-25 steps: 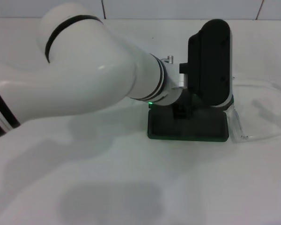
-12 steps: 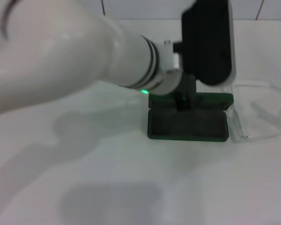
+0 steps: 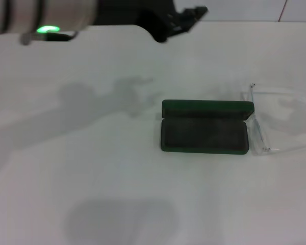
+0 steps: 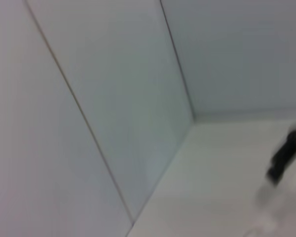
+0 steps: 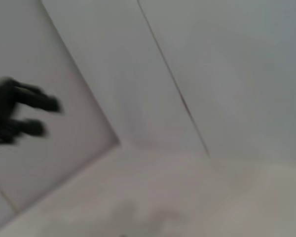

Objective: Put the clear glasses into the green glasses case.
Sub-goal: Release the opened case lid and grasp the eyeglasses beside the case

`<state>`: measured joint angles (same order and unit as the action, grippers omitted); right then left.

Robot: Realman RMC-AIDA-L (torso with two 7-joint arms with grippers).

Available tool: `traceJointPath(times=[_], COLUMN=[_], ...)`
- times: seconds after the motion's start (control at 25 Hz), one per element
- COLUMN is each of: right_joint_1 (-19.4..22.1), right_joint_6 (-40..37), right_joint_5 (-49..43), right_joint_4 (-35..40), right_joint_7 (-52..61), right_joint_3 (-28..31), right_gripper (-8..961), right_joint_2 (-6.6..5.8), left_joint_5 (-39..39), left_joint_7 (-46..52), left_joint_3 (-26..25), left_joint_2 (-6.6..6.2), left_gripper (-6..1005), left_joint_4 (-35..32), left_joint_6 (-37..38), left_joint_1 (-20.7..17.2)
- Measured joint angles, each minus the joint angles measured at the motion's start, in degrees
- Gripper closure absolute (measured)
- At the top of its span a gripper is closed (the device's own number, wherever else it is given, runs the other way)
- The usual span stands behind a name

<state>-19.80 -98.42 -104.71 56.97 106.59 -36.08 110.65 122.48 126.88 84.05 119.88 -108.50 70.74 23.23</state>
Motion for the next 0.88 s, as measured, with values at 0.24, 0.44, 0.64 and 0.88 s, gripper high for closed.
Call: traceJointPath(times=[0.24, 0.44, 0.64, 0.88], right_joint_1=[-6.3, -12.8, -18.0, -21.8], right_joint_6=[-1.4, -4.2, -5.8, -6.3], right_joint_5=[-13.0, -18.9, -22.2, -29.8], right_joint_4=[9.9, 10.3, 8.9, 4.7], right_joint_7=[23.6, 35.4, 41.6, 43.0], right_joint_3=[-6.3, -9.5, -13.0, -15.6], right_gripper=[181, 186, 186, 185], right_joint_2=[-0.58, -1.3, -1.62, -1.82], left_joint_5=[-17.3, -20.4, -25.5, -31.0], left_joint_7=[-10.2, -15.0, -19.8, -22.1], left_joint_3=[-8.2, -8.4, -9.3, -12.9], left_joint_2=[0.0, 0.06, 0.02, 0.0], left_gripper=[595, 598, 600, 602], left_joint_4=[0.9, 2.9, 7.4, 10.0], left_joint_6=[1.4, 1.7, 2.9, 6.4], left_joint_1=[-8.7, -11.1, -11.6, -12.7])
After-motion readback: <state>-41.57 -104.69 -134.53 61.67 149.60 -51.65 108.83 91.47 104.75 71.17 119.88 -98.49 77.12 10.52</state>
